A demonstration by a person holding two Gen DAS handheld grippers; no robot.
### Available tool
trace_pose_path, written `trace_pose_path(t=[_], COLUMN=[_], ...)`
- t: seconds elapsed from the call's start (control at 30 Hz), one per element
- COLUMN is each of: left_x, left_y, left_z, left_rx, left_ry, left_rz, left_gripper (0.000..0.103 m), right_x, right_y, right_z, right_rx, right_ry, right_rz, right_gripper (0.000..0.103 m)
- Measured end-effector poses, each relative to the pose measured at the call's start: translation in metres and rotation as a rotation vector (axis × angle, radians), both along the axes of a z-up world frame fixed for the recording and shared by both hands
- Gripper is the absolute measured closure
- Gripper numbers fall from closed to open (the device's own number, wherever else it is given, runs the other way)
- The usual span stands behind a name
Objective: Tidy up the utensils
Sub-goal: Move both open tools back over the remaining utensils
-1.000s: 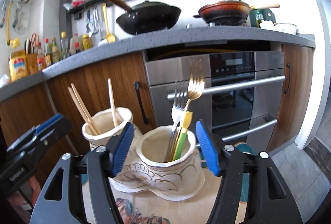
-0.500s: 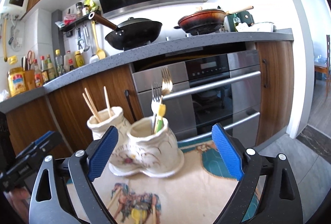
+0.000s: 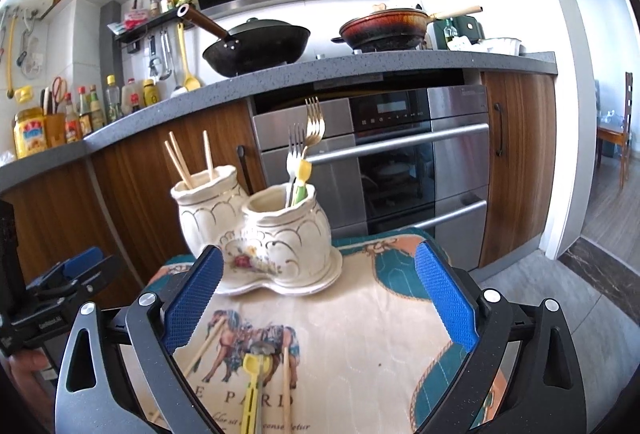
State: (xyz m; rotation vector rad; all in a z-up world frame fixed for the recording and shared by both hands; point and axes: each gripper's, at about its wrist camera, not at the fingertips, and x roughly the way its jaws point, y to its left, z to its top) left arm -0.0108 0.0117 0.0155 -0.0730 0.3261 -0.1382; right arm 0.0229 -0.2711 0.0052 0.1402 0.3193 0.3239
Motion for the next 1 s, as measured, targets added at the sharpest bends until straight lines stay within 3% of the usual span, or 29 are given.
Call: trace_pose_path(t=[0.23,0.5,0.77,1.0], left_x=[-0.002,0.004,0.011,0.017], left_y=[0.0,0.001,0.002,0.008], left_z=[-0.008,-0.014,-0.019,-0.022], left_rx=[0.015,-0.007,-0.002,-0.01], left_ry=[0.038,0.089,0.142,0.186], left_rz=[-0.016,-0.04,-0.034,-0.035], left_gripper=[0.006,0.006,0.006,0.006], right_x=[-0.007,-0.004,0.013,0.008], right_y=[0.002,0.007,-0.001,0.037], right_z=[-0.002,-0.008,-0.018,-0.032], right_rx=[-0.047,-0.075,-0.031,-0.212], right_ry=[-0.011,0.047,0.227,0.28], right_rz=[-0.049,-0.046,0.037,0.157], right_gripper=[0.005,0.005,0.005,0.007])
